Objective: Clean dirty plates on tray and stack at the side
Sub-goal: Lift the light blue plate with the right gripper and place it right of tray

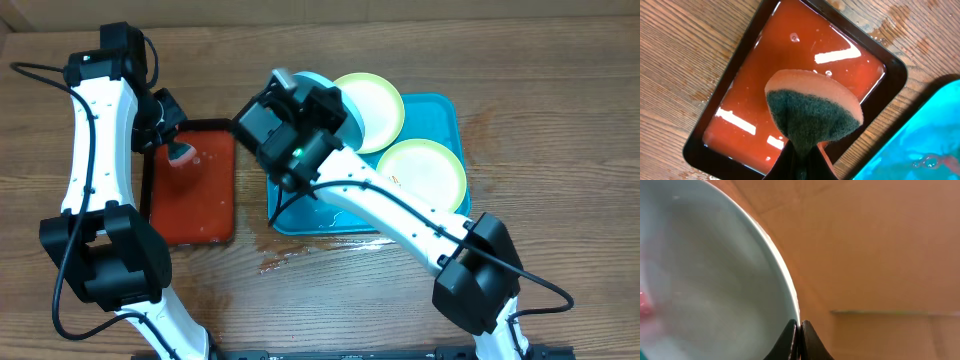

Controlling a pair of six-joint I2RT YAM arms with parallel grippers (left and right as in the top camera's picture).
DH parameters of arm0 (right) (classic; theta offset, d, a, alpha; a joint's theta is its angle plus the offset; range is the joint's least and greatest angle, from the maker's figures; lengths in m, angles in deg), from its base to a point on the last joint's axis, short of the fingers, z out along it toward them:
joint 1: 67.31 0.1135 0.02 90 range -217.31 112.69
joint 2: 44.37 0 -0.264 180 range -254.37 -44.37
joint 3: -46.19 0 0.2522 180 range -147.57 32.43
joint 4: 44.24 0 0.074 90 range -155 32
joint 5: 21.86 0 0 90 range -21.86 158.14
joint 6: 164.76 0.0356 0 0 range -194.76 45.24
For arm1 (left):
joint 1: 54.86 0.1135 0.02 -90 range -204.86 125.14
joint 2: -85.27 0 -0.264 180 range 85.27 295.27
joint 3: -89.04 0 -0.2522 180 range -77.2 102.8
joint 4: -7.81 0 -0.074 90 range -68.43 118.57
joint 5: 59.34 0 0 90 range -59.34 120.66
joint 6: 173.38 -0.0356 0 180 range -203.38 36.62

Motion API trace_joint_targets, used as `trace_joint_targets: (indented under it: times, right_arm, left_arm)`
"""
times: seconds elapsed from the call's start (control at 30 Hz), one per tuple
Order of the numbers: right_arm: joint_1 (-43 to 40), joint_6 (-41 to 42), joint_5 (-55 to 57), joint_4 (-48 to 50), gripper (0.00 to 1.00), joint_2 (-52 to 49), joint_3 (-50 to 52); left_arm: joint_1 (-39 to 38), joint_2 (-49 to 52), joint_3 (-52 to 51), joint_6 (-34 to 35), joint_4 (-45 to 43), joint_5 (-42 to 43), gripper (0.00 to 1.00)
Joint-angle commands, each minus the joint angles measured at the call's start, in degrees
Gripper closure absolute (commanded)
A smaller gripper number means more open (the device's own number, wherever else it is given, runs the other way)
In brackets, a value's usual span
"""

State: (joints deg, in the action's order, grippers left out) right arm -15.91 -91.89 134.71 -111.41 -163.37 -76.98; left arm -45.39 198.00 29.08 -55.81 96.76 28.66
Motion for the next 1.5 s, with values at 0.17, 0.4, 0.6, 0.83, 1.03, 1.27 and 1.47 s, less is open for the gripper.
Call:
trace_joint_targets:
  times: [0.17, 0.4, 0.6, 0.83, 1.03, 1.27, 1.47]
  right_arm:
    - [2.3, -13.2, 8.5, 5.4, 0.96, 2.1, -1.7]
    - [2.0, -4.7, -7.9, -2.0, 0.96, 2.1, -1.7]
    - [1.2, -8.0, 4.2, 2.3, 0.96, 2.5, -1.7]
    - [-1.5, -12.7, -24.7, -4.2, 0.96, 2.0, -1.4]
    - [-12.7, 3.9, -29.2, -0.3, 0.96, 6.1, -1.7]
    - [-35.0, 3.9, -75.5, -7.3, 0.96, 8.0, -1.5]
    - [-53.8, 3.9, -91.6, -15.3, 0.96, 5.7, -1.4]
  left_arm:
    - [-0.1, -1.7, 1.2, 1.2, -0.1, 1.0, 0.96]
    - [-0.1, -1.7, 1.2, 1.2, 0.0, 1.0, 0.96]
    - [-0.1, -1.7, 1.1, 1.2, -0.3, 1.1, 0.96]
    - [-0.1, -1.7, 1.1, 1.2, 0.0, 1.1, 0.96]
    - [-0.1, -1.7, 1.1, 1.2, -0.2, 1.9, 0.96]
    - [-0.1, -1.7, 1.1, 1.2, -0.2, 1.9, 0.96]
    - [-0.1, -1.7, 1.1, 1.2, -0.5, 1.8, 0.96]
